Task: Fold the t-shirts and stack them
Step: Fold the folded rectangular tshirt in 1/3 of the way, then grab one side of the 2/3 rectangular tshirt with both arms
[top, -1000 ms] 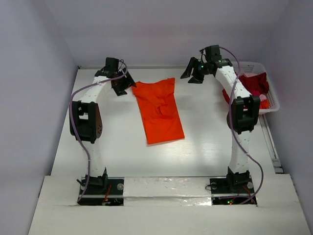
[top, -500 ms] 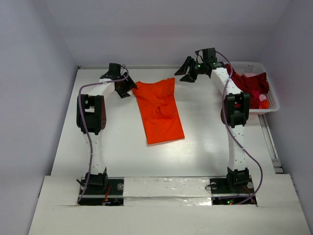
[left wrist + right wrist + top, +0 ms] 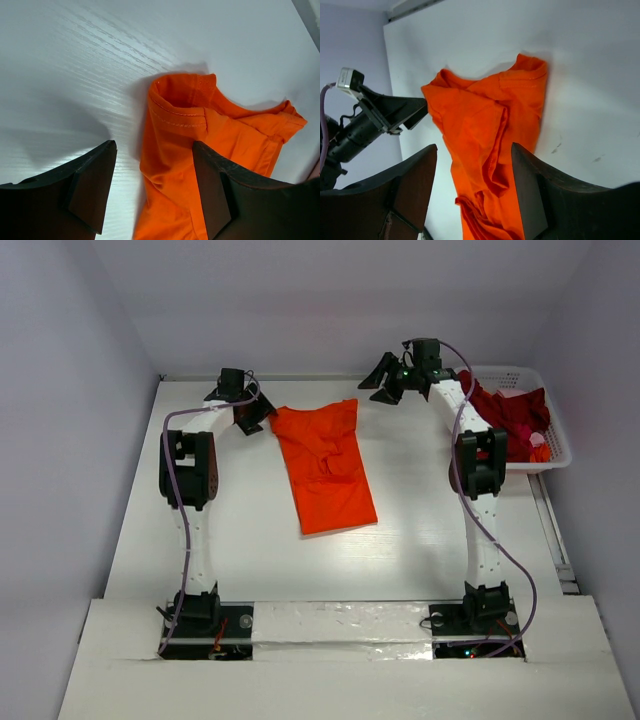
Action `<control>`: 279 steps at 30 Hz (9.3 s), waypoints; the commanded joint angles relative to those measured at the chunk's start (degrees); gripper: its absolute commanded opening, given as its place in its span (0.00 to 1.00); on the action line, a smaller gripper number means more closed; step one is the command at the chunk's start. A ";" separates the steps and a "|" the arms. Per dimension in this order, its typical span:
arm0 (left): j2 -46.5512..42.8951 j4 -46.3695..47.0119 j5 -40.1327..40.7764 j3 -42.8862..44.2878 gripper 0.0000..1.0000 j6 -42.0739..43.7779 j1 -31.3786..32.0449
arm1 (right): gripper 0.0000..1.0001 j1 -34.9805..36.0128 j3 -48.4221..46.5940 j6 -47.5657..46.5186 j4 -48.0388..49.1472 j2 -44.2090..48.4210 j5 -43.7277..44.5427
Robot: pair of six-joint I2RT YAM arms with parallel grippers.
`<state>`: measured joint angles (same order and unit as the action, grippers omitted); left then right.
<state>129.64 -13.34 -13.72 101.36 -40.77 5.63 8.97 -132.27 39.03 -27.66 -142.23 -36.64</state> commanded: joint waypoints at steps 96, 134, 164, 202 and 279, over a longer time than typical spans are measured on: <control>-25.58 -12.67 17.85 -12.42 0.00 1.31 13.00 | 0.00 24.69 53.77 -6.51 -2.85 34.39 35.77; -37.18 -15.66 20.57 -17.95 0.00 3.77 7.91 | 0.00 42.53 84.45 5.70 4.19 47.84 32.60; -36.83 -14.34 19.25 -19.18 0.00 4.74 5.27 | 0.00 46.57 92.72 11.17 1.11 61.02 38.14; -23.65 8.06 -8.61 -28.15 0.42 0.44 0.26 | 0.67 9.31 42.90 -7.91 4.03 33.09 24.87; -15.47 9.56 -12.30 -25.69 0.38 -4.23 1.84 | 0.64 6.67 46.58 3.95 6.57 23.14 18.36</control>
<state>115.66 -4.93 -25.12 75.29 -44.93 7.40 15.09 -83.24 43.51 -20.97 -118.87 -20.47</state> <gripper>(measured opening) 0.384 0.642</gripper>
